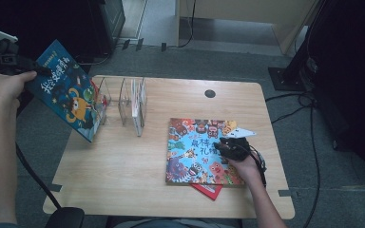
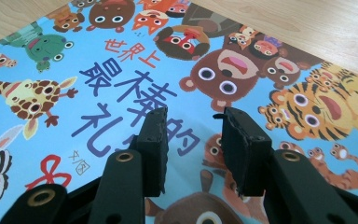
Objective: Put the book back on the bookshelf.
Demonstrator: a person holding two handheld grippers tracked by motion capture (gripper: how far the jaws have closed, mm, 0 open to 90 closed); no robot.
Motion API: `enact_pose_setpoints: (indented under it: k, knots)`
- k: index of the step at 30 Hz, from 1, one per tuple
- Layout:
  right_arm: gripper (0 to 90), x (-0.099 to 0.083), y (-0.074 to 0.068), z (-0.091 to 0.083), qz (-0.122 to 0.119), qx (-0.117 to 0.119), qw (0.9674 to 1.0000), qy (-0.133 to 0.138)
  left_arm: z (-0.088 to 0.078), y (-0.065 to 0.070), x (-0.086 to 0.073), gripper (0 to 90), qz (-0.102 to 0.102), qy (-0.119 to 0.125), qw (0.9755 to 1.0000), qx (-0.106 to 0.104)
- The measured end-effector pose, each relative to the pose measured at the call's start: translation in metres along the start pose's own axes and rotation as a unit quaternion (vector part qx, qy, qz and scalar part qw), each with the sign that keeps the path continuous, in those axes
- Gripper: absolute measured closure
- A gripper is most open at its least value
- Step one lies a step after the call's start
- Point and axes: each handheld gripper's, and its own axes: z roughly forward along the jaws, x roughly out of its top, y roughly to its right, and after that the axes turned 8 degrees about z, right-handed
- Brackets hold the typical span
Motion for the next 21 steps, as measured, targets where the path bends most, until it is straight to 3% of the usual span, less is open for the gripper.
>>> enact_pose_setpoints:
  k: [4,8,12,14,21]
  knots:
    - [61.8,-0.001,0.001,-0.001,0.0,-0.002,1.0,-0.002,0.001,-0.004,-0.003,82.5,-0.006,0.005,1.0,-0.002]
    - [61.8,0.0,0.0,0.001,-0.004,-0.001,1.0,-0.004,0.0,-0.009,-0.007,81.0,-0.011,-0.005,0.9999,-0.009]
    - [61.8,0.001,-0.001,0.004,-0.007,0.001,1.0,-0.006,-0.008,-0.012,-0.01,77.8,-0.019,0.015,0.9996,-0.016]
    - [61.8,0.002,-0.002,0.005,-0.008,0.001,0.9999,-0.011,-0.013,-0.013,-0.009,76.4,-0.021,0.015,0.9995,-0.021]
    - [61.8,0.002,0.003,0.007,0.0,0.008,1.0,-0.005,-0.043,-0.008,-0.006,71.8,-0.005,0.035,0.9994,0.004]
